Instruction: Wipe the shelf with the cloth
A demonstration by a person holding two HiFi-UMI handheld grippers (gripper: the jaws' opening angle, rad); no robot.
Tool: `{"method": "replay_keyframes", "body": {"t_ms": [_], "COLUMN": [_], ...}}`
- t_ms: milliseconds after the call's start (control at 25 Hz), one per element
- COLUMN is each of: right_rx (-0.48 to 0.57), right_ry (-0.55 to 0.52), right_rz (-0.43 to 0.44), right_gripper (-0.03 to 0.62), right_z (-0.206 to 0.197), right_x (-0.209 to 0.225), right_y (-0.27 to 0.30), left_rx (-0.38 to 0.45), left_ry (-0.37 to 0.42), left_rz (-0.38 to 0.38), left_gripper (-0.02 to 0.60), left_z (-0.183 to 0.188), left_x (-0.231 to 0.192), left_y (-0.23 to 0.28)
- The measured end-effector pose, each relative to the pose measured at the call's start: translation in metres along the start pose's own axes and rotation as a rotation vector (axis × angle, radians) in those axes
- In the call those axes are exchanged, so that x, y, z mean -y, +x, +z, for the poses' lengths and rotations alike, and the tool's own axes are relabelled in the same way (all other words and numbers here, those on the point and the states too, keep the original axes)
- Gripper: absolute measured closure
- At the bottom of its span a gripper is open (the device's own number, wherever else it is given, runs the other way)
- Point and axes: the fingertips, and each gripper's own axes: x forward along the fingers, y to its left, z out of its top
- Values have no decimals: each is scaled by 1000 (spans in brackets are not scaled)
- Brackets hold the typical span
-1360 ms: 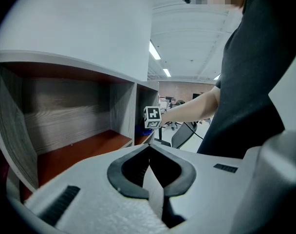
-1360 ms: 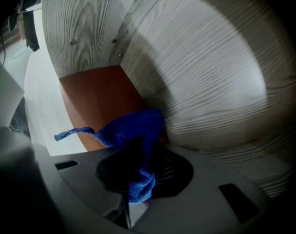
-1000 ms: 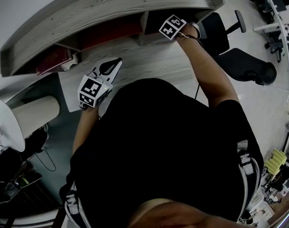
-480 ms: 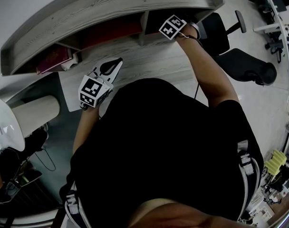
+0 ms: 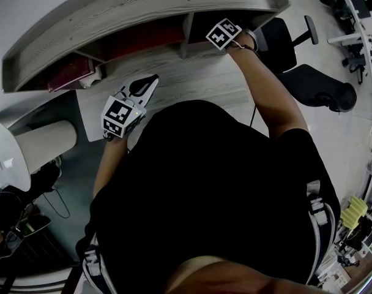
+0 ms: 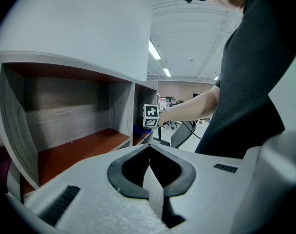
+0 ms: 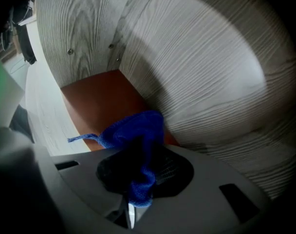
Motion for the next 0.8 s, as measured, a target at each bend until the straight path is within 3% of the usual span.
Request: {"method": "replay_keyframes", "body": {"t_ms": [280, 800], "right_rx": [33, 210], "right_ry": [9, 126], "right_rz": [18, 213], "right_gripper": [556, 554], "right_z": [7, 53], "right_x": [-5, -39], "right_y": [-1, -13], "left_rx": [-2, -20], "left_ry": [-9, -10], "left_rz": [11, 31], "left_gripper": [565, 565], "left_z": [-2, -5], "left_x": [3, 9], "left_y": [-4, -15]}}
